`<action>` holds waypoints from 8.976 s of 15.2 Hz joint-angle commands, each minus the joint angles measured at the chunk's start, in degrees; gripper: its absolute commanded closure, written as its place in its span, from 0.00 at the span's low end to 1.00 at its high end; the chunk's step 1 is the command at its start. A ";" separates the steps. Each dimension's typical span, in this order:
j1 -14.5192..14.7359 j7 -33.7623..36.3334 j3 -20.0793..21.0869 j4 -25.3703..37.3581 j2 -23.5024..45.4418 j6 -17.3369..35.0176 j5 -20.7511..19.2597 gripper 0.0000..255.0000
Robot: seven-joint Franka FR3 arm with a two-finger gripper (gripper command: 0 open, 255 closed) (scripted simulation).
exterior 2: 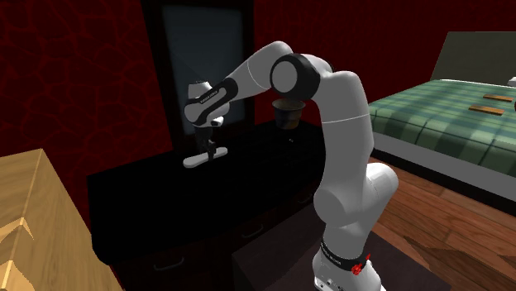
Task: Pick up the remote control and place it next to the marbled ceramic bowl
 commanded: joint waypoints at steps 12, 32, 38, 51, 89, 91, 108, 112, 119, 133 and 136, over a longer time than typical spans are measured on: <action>-0.43 -1.12 0.83 4.51 -4.01 -8.27 1.79 1.00; -0.14 -2.03 1.44 16.76 -6.36 -22.69 3.01 1.00; 0.26 -2.10 1.54 21.98 -5.95 -27.51 2.92 1.00; -9.73 -16.34 -2.96 17.58 -10.49 -27.10 5.83 1.00; -25.35 -40.55 -11.53 19.50 -0.65 -19.08 7.10 1.00; -25.38 -40.54 -11.55 18.16 -0.51 -17.60 7.07 1.00; -25.43 -40.31 -11.78 9.69 2.64 -6.00 6.57 1.00; -25.39 -40.24 -11.87 8.45 3.75 -3.66 6.41 1.00; -25.37 -40.24 -11.89 8.45 3.75 -3.66 6.43 1.00; -25.48 -40.50 -11.73 11.75 1.02 -9.67 6.84 0.00; -25.48 -40.50 -11.73 11.75 1.02 -9.67 6.84 0.00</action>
